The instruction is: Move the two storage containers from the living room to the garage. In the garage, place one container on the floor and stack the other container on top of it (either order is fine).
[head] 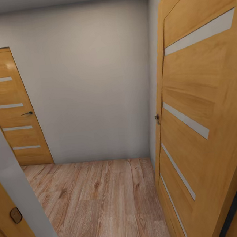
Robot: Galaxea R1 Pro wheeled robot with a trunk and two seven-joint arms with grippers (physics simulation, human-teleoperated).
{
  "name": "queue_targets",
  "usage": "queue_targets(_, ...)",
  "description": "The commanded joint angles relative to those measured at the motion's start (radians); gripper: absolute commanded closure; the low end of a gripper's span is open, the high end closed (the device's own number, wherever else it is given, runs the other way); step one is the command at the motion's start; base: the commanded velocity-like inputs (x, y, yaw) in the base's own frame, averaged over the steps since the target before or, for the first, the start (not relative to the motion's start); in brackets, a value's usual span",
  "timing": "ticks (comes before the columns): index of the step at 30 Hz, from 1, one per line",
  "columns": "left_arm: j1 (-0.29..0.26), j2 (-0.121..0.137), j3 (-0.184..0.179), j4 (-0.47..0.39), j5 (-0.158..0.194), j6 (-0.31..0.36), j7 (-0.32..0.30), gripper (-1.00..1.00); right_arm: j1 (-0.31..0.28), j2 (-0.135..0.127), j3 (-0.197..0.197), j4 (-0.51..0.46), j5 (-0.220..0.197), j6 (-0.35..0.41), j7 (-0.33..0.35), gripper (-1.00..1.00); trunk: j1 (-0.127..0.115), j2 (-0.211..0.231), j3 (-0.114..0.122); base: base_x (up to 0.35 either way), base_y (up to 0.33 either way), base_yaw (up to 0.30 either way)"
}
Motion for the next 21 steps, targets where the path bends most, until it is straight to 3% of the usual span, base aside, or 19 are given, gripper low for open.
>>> queue_targets(1,-0.001,0.000,-0.001,0.000,0.005,-0.002,0.003,-1.00,-0.001,0.000,0.006,0.003,-0.001,-0.005,-0.004,-1.00,0.000,-0.001,-0.002,0.007,-0.001,0.000)
queue_targets(7,-0.001,0.000,-0.001,0.000,0.006,-0.002,0.003,-1.00,-0.001,0.000,0.007,0.003,-0.001,-0.005,-0.004,-1.00,0.000,-0.001,-0.002,0.093,0.000,0.000)
queue_targets(21,-0.001,0.001,-0.001,0.000,0.008,-0.002,0.003,-1.00,-0.001,0.000,0.006,0.003,-0.001,-0.006,-0.004,-1.00,0.000,-0.001,-0.002,0.301,0.000,0.000)
